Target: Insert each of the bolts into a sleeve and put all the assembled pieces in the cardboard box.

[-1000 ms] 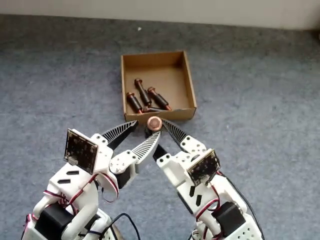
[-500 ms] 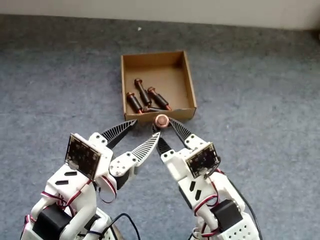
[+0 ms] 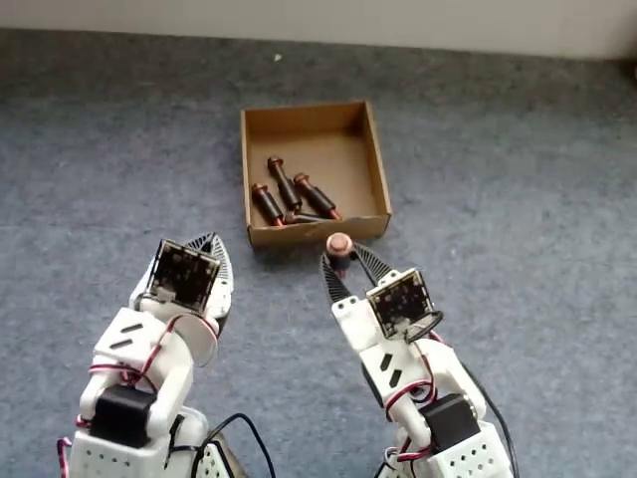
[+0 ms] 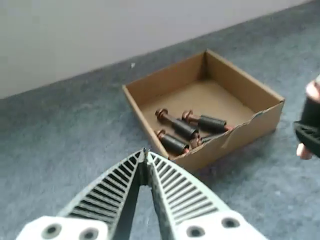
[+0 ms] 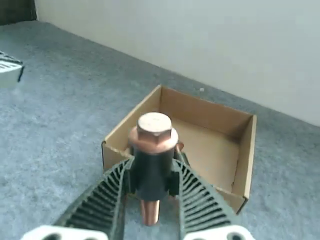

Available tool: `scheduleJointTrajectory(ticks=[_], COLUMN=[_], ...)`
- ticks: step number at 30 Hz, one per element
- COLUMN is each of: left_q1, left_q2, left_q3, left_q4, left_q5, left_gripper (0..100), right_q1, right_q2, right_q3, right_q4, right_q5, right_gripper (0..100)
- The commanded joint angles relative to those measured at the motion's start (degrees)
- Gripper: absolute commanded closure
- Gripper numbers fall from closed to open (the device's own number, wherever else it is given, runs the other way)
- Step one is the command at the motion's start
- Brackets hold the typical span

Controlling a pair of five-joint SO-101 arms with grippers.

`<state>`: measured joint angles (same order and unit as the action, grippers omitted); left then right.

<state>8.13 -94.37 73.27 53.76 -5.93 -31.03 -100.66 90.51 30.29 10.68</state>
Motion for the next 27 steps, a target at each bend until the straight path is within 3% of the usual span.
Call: scheduleJointTrajectory(ticks=[1,6,11,21,27], left_q1=[-5.1,-8.4,-10.4,-10.4,-10.4], left_q2=[0.0,0.0,0.0,0.0,0.0], left_q3=[8.6,18.7,23.4,24.3,24.3], left_q4=[-3.5,-10.4,-15.1,-15.6,-15.6], left_q5=[-1.0,-1.0,-1.1,-1.1,-1.1], left_gripper=[99,99,99,99,99], right_q1=[0.7,0.7,0.7,2.3,6.4], right_q2=[0.4,9.3,29.2,62.7,76.7], right_q3=[-8.2,-17.3,-30.1,-58.5,-68.1], right_q4=[6.0,9.5,9.5,8.9,-0.3], right_q5=[0.3,0.4,0.4,0.4,0.4], right_gripper=[99.2,99.2,99.2,99.2,99.2])
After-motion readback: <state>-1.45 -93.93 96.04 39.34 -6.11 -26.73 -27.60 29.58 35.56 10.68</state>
